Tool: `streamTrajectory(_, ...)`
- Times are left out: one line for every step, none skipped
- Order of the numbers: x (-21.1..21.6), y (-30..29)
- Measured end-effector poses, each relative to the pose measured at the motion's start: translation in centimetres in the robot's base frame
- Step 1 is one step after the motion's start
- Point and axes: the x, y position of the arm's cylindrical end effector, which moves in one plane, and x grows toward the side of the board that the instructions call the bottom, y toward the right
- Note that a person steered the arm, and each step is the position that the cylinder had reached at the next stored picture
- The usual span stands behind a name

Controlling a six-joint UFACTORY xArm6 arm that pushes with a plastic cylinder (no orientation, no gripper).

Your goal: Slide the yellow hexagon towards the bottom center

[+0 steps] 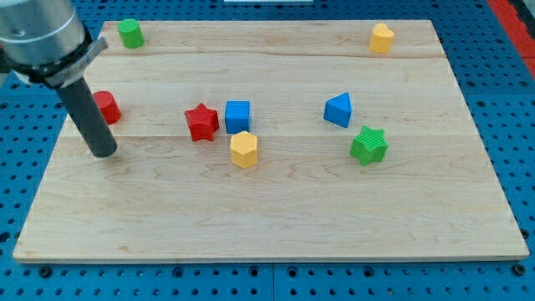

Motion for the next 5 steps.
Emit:
streamTrajectory(0.9,1.0)
streamTrajectory(1.0,1.5)
streamTrajectory(0.2,4.7)
streamTrajectory(0.0,5.5)
streamTrajectory(-1.3,8.5)
